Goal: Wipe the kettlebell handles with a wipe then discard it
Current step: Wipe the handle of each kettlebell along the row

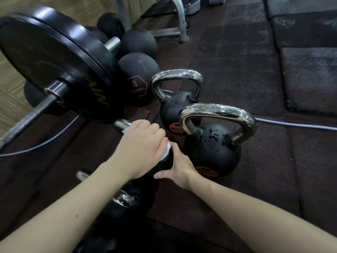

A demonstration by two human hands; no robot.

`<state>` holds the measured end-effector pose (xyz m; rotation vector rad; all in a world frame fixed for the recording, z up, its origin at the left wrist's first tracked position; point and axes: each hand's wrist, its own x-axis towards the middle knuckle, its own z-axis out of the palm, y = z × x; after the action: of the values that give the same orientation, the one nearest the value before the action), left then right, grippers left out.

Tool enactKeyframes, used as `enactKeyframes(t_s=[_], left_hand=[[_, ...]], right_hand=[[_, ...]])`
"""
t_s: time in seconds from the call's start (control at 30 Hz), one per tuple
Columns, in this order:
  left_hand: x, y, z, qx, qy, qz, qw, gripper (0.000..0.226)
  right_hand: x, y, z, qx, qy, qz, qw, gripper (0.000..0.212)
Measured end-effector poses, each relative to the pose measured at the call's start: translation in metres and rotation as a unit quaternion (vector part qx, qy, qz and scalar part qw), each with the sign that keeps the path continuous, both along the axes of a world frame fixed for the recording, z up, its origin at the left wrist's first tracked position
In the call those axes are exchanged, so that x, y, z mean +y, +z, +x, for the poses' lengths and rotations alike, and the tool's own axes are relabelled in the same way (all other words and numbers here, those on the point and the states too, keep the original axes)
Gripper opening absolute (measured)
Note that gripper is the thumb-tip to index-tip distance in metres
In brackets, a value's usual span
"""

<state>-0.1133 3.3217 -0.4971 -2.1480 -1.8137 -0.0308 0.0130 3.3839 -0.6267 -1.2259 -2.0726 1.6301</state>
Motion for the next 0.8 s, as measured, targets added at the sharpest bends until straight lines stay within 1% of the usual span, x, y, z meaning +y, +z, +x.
enactKeyframes(t_s=[0.07,0.13,0.2,0.23,0.27,0.3,0.33,0.37,0.4,0.43,0.47,0.5,0.53,0.57,0.6,0.63,0.67,0.7,0.77,0.8], left_hand=[[0.001,-0.004,-0.005,0.000,-0.024,0.020,1.000,0.034],[0.009,-0.002,-0.019,0.006,-0.023,0.030,0.999,0.026],[0.016,-0.003,-0.041,0.014,0.021,0.006,1.000,0.016],[0.016,-0.005,-0.055,0.018,0.067,-0.013,0.998,0.011],[0.013,-0.008,-0.070,0.005,0.107,-0.016,0.994,0.011],[0.010,-0.013,-0.084,-0.031,0.137,-0.006,0.990,0.019],[0.011,-0.015,-0.093,-0.093,0.172,-0.003,0.981,0.026],[0.014,-0.013,-0.097,-0.163,0.234,-0.022,0.958,0.023],[0.019,-0.013,-0.102,-0.218,0.288,-0.044,0.931,0.014],[0.025,-0.013,-0.103,-0.242,0.324,-0.067,0.912,0.007],[0.030,-0.016,-0.106,-0.247,0.348,-0.082,0.901,0.008],[0.032,-0.015,-0.102,-0.239,0.356,-0.088,0.899,0.007],[0.029,-0.014,-0.098,-0.212,0.334,-0.078,0.915,0.005],[0.024,-0.013,-0.092,-0.165,0.284,-0.052,0.943,0.006],[0.019,-0.012,-0.085,-0.098,0.220,-0.029,0.970,0.009],[0.013,-0.009,-0.072,-0.032,0.173,-0.014,0.984,0.009],[0.011,-0.004,-0.055,0.023,0.128,0.002,0.991,0.003],[0.010,-0.003,-0.036,0.053,0.089,0.002,0.995,0.009],[0.007,-0.004,0.000,0.063,0.029,-0.001,0.998,0.024],[0.007,-0.009,0.011,0.066,0.015,-0.005,0.998,0.027]], right_hand=[[0.000,0.001,0.000,-0.001,0.001,-0.001,1.000,0.122],[0.000,0.001,-0.002,0.001,0.001,0.000,1.000,0.124],[0.000,0.000,-0.002,0.001,-0.003,0.000,1.000,0.127],[0.000,0.000,-0.003,0.002,-0.004,0.000,1.000,0.127],[0.000,-0.001,-0.003,0.004,-0.003,-0.002,1.000,0.127],[0.000,-0.001,-0.003,0.006,-0.003,-0.004,1.000,0.127],[0.001,-0.001,-0.002,0.007,-0.003,-0.006,1.000,0.127],[0.001,-0.001,-0.002,0.008,-0.002,-0.010,1.000,0.127],[0.001,0.000,-0.001,0.009,-0.002,-0.013,1.000,0.126],[0.001,0.000,-0.001,0.010,-0.002,-0.017,1.000,0.126],[0.001,-0.001,-0.001,0.011,-0.002,-0.018,1.000,0.126],[0.002,-0.002,-0.001,0.011,-0.001,-0.018,1.000,0.126],[0.001,-0.002,-0.001,0.010,0.001,-0.017,1.000,0.127],[0.001,-0.003,-0.001,0.010,0.000,-0.013,1.000,0.127],[0.001,-0.003,-0.002,0.010,-0.002,-0.009,1.000,0.127],[0.001,-0.003,-0.002,0.010,-0.002,-0.006,1.000,0.128],[0.001,-0.003,-0.002,0.012,-0.002,-0.004,1.000,0.127],[0.001,-0.002,-0.002,0.014,-0.002,-0.005,1.000,0.126],[0.001,-0.003,-0.002,0.018,-0.002,-0.004,1.000,0.122],[0.001,-0.005,-0.002,0.019,-0.003,-0.001,1.000,0.119]])
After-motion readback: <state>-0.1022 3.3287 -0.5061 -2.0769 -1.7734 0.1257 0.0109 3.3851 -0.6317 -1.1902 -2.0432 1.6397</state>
